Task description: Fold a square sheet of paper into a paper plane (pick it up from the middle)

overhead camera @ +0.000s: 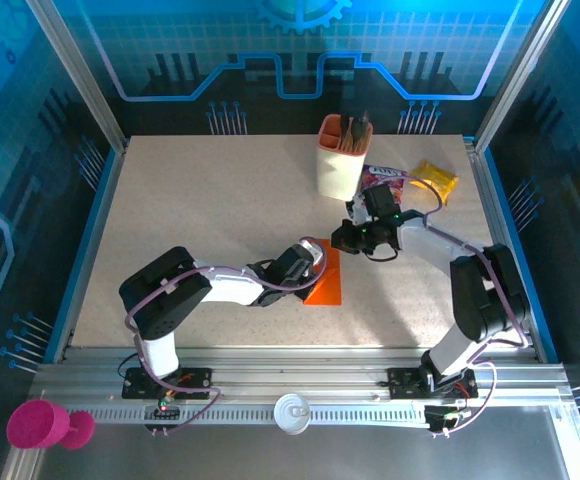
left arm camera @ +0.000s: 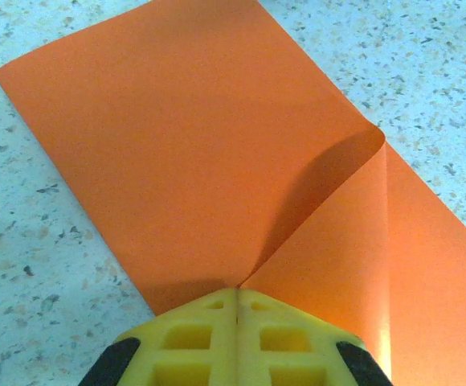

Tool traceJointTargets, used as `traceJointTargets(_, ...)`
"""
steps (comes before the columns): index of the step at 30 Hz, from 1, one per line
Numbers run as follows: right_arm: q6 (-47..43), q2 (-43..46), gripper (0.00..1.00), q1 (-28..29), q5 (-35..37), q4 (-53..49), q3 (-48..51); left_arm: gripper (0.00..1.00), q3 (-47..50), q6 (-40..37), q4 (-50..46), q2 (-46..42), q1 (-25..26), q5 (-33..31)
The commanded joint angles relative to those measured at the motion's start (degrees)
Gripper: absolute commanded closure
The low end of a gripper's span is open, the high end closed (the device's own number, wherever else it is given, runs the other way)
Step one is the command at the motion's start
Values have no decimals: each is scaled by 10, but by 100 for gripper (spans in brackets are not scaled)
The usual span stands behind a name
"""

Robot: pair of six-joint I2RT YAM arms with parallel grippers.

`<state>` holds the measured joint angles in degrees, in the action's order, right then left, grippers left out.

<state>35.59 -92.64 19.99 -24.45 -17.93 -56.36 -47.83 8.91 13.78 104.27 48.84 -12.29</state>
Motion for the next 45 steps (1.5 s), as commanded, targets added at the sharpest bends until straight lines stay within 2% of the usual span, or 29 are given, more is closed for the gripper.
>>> traceJointTargets(1,21,16,100,22,2,4,41,100,8,3,-2,4,-3,-16)
traceJointTargets(5,32,29,100,50,8,18,56,100,9,1,-1,-1,-3,-18)
traceJointTargets(13,41,-5,100,84,18,38,70,100,8,0,-3,-4,-3,-23)
traceJointTargets(43,45,-94,100,73,25,66,62,100,-7,0,-19,-19,-5,-28)
traceJointTargets(45,46,-98,100,71,26,65,65,96,-14,2,-25,-29,-7,-26)
